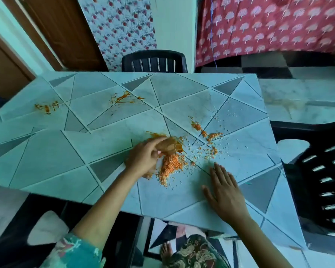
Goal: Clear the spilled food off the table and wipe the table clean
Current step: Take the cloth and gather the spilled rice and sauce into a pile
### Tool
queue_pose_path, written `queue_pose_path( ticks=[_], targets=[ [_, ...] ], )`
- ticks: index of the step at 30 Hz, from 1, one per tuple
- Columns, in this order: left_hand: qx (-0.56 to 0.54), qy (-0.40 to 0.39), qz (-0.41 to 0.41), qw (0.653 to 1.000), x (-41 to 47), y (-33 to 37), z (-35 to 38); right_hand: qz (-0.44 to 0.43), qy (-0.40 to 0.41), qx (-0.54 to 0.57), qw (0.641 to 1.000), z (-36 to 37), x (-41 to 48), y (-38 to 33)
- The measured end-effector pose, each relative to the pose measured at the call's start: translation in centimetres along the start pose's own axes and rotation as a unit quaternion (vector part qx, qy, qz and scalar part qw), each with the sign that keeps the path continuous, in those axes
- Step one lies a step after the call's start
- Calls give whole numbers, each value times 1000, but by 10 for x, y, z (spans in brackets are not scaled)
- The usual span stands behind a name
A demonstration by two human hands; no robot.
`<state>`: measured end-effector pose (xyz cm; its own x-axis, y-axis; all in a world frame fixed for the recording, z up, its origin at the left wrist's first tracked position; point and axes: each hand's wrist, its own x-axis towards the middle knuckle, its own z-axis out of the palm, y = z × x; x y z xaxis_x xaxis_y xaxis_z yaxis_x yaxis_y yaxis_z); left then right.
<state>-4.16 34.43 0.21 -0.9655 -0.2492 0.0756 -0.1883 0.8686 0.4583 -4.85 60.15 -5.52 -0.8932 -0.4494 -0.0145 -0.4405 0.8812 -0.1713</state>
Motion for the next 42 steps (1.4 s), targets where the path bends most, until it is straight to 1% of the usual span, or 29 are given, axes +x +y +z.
queue_pose_path(
  ticks=[2,4,6,8,9,11,15,17,19,21,22,23,25,27,29,30,31,33,35,38,40,42],
  targets=[
    [36,53,-83,995,1,-31,-9,-1,1,8,1000,2,-7,5],
    [58,73,-150,984,0,-49,-10,-2,4,9,1000,3,-15,10],
    [22,69,-157,985,-2,-43,1,-5,3,17,1000,6,-22,15],
    [-37,54,-124,990,-5,-17,19,-9,-3,27,1000,8,-28,18],
    [-44,45,-106,992,-7,-3,28,-13,-2,27,1000,9,-30,19],
    [-22,32,-70,997,-15,30,44,-17,4,25,1000,10,-34,20],
    [8,14,35,999,-41,84,67,-11,26,35,999,11,-39,23],
    [18,30,83,996,-51,91,76,-13,33,35,999,10,-41,26],
    [33,51,111,992,-56,94,76,-14,35,35,999,10,-42,30],
    [34,72,132,988,-60,91,64,-16,37,35,999,12,-42,34],
    [27,90,129,987,-60,87,55,-17,37,34,999,12,-43,35],
    [23,115,109,987,-61,78,44,-19,36,36,999,13,-43,35],
    [36,151,15,988,-57,52,19,-18,39,40,998,13,-43,34],
    [62,143,-105,982,-54,18,-3,-16,36,46,998,13,-43,33],
    [75,137,-214,964,-54,-17,-16,-12,31,47,998,14,-43,33],
    [80,139,-254,954,-55,-31,-16,-11,30,46,998,15,-43,32],
    [82,136,-278,947,-56,-38,-12,-11,32,46,998,16,-43,32],
    [78,127,-292,945,-54,-32,6,-12,37,48,998,17,-42,32],
    [90,118,-276,950,-49,-1,30,-16,45,48,998,16,-41,34],
    [98,90,-209,969,-51,63,62,-17,41,48,998,17,-42,34],
    [64,70,-146,985,-54,90,76,-15,39,55,998,17,-43,34],
    [5,59,-89,994,-56,101,76,-15,36,62,997,15,-44,35]
  ],
)
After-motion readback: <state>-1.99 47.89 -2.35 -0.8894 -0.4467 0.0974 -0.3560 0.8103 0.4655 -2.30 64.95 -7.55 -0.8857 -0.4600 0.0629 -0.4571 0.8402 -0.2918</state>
